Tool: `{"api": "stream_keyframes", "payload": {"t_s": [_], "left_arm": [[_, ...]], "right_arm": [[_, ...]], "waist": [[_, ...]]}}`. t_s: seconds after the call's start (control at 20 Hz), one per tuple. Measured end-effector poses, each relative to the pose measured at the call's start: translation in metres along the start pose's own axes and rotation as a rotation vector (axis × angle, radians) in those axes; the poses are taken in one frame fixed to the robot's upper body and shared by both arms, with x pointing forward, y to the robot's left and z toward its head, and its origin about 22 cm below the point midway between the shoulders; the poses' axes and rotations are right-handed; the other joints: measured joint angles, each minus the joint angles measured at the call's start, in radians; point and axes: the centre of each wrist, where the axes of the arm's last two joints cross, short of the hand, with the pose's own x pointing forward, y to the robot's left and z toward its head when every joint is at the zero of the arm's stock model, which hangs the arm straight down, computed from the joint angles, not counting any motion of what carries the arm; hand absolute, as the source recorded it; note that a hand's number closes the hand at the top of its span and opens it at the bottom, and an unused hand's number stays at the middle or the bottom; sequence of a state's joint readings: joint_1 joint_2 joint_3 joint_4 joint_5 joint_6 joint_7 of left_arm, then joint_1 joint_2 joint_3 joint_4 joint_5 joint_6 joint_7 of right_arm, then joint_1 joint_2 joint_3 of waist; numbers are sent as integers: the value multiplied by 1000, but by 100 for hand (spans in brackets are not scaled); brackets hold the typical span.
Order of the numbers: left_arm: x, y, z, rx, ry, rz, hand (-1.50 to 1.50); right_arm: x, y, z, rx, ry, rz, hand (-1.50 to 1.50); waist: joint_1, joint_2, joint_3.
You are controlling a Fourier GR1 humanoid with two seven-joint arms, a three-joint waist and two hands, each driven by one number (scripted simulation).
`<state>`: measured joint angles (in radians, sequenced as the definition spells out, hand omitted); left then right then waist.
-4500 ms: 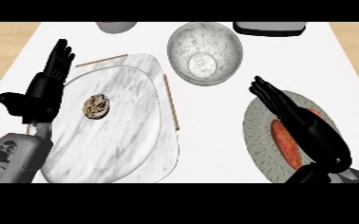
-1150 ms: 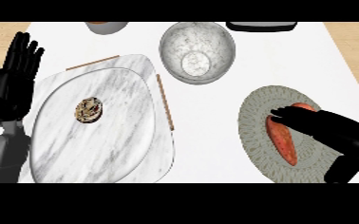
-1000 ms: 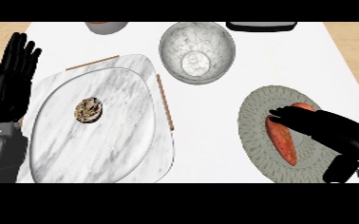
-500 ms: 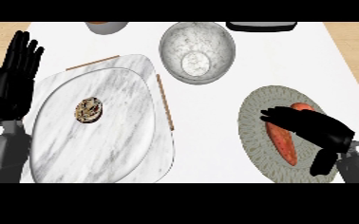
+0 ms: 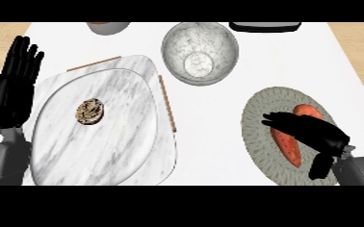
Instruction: Pick the sweet potato from the placemat and place it in the bowl
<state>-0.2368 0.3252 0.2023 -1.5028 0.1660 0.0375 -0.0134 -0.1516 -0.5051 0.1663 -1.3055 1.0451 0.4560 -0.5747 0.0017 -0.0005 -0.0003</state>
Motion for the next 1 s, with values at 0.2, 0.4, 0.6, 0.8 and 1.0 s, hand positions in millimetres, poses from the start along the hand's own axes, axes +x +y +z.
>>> {"api": "stream_keyframes", "payload": {"t_s": [0.2,0.4,0.6,0.8,1.0], "left_arm": [[5,-1,-8,3,-6,-2,0],[5,1,-3,2,-5,2,0],[3,-3,-1,4,-6,-2,0],[3,3,-1,13,-5,-4,0],[1,3,0,6,-5,-2,0]], "right_arm": [[-3,-7,-7,-22,-17,16,150],[-10,-5,-12,-80,-59,23,150],[-13,-4,-12,-116,-57,35,150],[-54,-12,29,-188,242,-36,150],[-94,-23,77,-261,567,-117,150]], "waist": [[-1,0,-1],[1,-1,-3],[-1,-2,-5],[-8,3,-1],[-1,8,1]]}}
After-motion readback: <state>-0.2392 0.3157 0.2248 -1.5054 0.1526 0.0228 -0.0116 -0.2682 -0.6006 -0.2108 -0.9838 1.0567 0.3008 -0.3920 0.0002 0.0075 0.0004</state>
